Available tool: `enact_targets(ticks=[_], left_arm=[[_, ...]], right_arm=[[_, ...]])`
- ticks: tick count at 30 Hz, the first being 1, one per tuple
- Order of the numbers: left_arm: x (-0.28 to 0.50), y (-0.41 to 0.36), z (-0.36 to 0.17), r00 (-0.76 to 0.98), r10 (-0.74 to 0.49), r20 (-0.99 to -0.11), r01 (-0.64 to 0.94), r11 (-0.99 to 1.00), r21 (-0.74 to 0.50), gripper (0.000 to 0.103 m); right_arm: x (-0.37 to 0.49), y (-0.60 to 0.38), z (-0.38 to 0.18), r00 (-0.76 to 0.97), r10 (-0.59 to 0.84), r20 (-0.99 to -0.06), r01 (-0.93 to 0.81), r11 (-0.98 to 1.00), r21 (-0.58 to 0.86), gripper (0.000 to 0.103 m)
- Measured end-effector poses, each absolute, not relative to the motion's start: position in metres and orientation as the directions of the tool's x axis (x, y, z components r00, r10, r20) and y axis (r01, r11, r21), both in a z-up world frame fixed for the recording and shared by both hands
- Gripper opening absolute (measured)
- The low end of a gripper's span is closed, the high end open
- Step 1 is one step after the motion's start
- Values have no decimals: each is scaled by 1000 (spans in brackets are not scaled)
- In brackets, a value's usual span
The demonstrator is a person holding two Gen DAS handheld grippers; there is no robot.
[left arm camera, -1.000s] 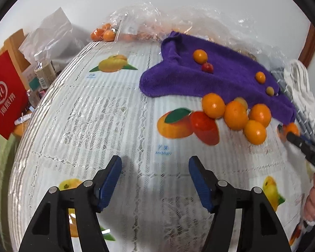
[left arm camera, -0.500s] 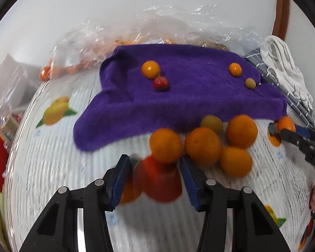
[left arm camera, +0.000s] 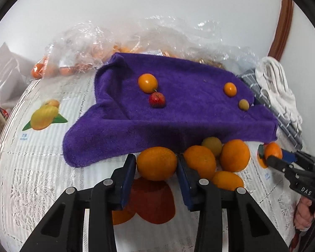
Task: Organize fruits
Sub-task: 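Lift both held oranges off the sheet and hold them above it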
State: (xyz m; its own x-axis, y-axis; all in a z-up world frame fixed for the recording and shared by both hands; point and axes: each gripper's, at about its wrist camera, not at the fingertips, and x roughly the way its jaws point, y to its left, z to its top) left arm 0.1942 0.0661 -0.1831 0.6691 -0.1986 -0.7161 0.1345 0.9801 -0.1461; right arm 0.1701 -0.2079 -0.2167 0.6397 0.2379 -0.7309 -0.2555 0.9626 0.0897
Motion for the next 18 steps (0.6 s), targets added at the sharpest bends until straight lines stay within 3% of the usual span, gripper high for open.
enact_targets(ticks=[7,18], left_arm=[[187,69,-173,722,-149,-676,88,988,-124,37],[177,95,-151,787,-189,-588,48,968,-248,37]], right_arm=[[170,-210,-216,642,236,-729,-244,965,98,42],[165,-211,-212,655,262,-709,-257,959,117,42]])
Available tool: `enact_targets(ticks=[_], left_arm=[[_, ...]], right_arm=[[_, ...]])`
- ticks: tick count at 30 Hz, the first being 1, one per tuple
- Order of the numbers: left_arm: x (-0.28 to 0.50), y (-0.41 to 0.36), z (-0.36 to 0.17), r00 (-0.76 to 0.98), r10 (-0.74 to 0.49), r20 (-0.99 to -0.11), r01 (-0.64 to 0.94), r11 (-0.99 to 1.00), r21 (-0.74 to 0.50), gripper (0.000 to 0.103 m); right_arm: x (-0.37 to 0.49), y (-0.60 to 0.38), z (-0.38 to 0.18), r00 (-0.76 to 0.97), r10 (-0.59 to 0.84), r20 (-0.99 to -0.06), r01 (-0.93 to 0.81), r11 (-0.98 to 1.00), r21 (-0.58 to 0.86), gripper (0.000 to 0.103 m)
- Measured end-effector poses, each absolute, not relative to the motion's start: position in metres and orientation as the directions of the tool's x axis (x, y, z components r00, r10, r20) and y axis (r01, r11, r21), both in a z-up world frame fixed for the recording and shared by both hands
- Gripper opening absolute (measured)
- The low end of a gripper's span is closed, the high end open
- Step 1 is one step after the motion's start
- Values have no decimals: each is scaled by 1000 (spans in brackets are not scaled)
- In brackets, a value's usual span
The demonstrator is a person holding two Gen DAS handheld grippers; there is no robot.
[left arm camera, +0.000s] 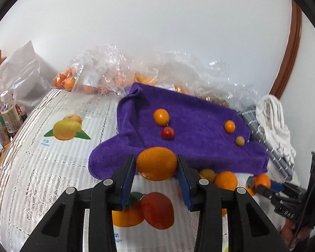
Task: Organize fruits
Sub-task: 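Lift both held oranges off the sheet and hold them above it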
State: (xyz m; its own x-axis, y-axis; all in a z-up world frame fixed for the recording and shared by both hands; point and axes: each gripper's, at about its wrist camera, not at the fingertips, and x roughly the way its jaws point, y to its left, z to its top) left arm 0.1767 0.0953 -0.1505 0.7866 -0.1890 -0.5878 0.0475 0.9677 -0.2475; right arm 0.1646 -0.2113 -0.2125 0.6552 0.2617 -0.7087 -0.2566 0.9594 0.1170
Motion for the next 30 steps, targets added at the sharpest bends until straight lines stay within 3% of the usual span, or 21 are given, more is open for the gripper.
enact_targets(ticks=[30], left_arm=[[173,90,-148,792,-190,-581,65,971,-228,37]], right_arm=[[159,-212,-209,667,282,-690,-258,956,141,42]])
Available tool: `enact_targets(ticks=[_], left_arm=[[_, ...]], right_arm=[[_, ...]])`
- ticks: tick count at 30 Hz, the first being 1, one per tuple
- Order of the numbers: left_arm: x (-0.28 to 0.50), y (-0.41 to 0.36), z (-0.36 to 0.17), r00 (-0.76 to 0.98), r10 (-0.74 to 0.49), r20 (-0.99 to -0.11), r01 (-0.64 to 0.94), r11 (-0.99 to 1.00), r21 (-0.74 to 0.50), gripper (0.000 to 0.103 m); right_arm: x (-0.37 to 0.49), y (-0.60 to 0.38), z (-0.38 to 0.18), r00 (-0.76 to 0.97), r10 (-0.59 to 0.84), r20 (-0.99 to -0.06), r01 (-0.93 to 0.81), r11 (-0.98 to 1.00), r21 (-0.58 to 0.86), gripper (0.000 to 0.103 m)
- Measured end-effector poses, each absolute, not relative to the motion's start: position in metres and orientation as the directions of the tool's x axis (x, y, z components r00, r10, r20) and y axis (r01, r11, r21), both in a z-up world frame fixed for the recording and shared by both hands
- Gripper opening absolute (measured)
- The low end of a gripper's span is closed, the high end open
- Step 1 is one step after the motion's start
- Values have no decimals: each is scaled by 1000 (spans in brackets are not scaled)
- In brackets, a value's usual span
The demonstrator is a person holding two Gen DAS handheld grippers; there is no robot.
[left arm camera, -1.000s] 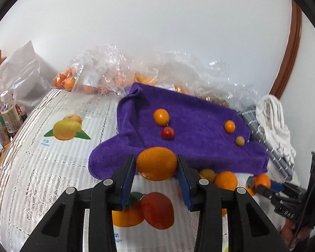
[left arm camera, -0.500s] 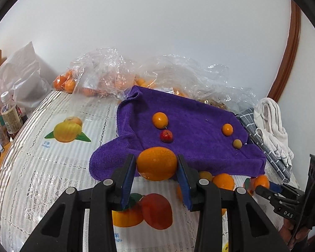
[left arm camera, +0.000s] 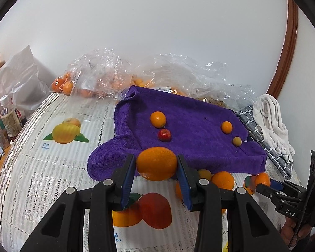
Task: Organize fruits
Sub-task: 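Lift both held oranges off the sheet and hold them above it, then carry both oranges onto the purple towel and open both grippers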
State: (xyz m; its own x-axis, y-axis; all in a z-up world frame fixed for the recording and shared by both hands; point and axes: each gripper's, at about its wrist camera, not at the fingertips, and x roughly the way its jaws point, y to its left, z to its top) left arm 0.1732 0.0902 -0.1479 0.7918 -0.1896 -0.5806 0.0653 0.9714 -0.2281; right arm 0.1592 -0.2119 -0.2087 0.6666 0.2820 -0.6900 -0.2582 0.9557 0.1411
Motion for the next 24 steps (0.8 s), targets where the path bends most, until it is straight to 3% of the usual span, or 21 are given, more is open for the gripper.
enact_targets(ticks=[24], left_arm=[[174,92,-148,789,-188,-585,55,970,-237,37]], right_arm=[[155,-216,-202,645,302,-702,-258,951,172,42]])
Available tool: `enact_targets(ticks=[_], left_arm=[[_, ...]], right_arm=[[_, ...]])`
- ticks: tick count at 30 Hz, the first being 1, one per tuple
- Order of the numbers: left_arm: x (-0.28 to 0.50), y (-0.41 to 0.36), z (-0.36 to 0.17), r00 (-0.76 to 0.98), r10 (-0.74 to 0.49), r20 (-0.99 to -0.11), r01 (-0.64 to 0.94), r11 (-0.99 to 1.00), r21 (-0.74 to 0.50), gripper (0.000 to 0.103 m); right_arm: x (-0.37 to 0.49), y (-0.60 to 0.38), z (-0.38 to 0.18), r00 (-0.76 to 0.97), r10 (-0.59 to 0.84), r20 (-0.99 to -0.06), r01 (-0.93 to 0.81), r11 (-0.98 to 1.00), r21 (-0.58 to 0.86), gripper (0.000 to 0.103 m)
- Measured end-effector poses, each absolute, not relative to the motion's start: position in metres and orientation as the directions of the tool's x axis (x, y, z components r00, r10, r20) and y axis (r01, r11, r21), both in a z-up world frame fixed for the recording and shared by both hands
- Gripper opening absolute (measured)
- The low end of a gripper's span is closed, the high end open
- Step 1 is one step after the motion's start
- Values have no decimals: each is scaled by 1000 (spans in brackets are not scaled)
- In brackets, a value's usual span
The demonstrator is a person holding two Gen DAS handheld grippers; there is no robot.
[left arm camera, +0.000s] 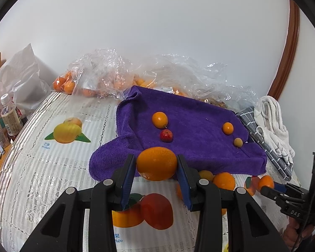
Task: Organize fruits
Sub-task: 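Carry both oranges onto the purple towel and open both grippers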
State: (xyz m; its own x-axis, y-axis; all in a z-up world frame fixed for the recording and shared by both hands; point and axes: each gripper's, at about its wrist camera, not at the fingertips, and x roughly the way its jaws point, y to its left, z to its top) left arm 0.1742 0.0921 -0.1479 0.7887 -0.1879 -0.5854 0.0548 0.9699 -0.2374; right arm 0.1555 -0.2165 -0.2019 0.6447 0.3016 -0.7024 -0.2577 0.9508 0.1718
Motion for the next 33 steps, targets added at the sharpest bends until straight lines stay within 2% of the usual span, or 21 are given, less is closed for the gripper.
enact_targets(ticks=[14,23,33], left_arm=[[178,95,-134,776,-209,-595,56,962,-266,37],[191,112,-111,783,-176,-596,23,967,-256,37],[224,113,-113,750,-160,-642,8,972,-233,37]], right_arm=[[160,-219,-144,711,279,-646,-251,958,137,42],[191,-223,-133,728,271,-630,-219,962,161,42],[229,-225,-129,738,223,-636,-175,975,139,42]])
